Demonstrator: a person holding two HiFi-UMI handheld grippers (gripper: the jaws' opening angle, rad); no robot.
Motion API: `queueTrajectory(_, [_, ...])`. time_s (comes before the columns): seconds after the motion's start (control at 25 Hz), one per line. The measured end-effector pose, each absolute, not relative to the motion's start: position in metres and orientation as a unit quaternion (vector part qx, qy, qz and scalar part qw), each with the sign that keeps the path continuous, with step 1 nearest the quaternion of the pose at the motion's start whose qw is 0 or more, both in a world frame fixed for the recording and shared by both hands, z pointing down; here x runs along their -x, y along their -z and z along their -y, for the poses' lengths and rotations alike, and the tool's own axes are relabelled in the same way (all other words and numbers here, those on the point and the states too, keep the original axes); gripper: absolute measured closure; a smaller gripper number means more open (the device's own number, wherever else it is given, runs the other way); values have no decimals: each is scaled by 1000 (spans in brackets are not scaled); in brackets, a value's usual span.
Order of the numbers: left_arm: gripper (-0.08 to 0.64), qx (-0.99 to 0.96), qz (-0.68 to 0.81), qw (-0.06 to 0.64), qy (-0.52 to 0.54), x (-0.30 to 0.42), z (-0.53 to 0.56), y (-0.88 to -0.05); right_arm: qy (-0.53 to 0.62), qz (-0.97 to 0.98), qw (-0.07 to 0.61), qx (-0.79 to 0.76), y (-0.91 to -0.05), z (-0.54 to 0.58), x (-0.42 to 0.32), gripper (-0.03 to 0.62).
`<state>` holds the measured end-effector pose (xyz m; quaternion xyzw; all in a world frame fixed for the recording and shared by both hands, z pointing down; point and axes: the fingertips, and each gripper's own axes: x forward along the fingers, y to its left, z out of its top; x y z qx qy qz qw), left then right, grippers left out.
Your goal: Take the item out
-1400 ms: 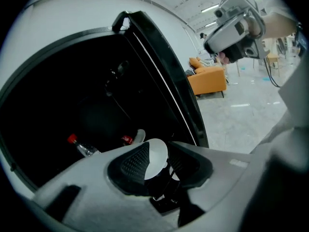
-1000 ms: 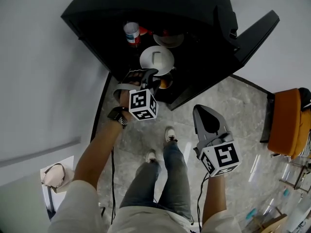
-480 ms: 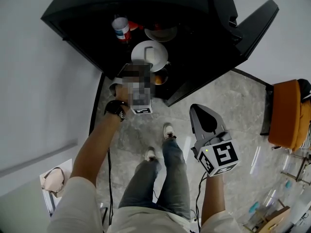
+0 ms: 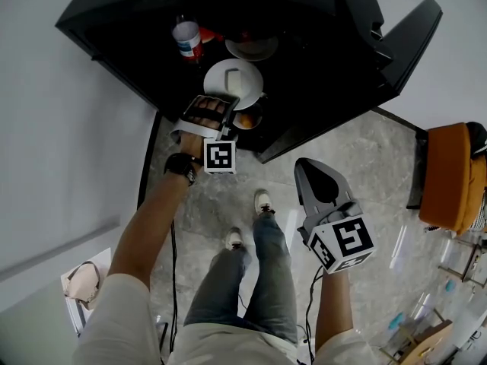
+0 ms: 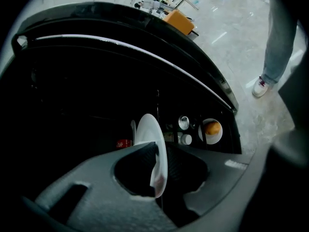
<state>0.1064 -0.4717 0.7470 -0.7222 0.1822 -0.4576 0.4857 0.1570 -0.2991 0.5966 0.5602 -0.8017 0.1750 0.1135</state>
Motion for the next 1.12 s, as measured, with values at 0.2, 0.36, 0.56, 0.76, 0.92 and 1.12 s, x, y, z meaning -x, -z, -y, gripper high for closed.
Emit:
queueTrajectory(0.2, [532,721,-173,489,459,-102,467,-751,-189,800,93,-562,-594,304,-159,584])
queueTrajectory(0.36, [534,723,-175,494,450,-98,463,-750,-197,799,86,-561,-594,304,-161,584])
queueTrajectory(0.56, [535,719,-181,506,440,-92,456,-741,-197,798,86,-563,-592,303,-162,584])
queueTrajectory(0.76, [535,716,-179,511,441,-86,450,-733,-193,798,87,-564,-586,302,-160,584])
queueTrajectory(0.92, [535,706,-192,526,433,-78,445,-719,-188,798,87,-566,-580,298,-162,584])
queueTrajectory(1.12, [535,703,-192,534,428,-72,434,-698,-184,793,87,-575,-567,289,-164,584])
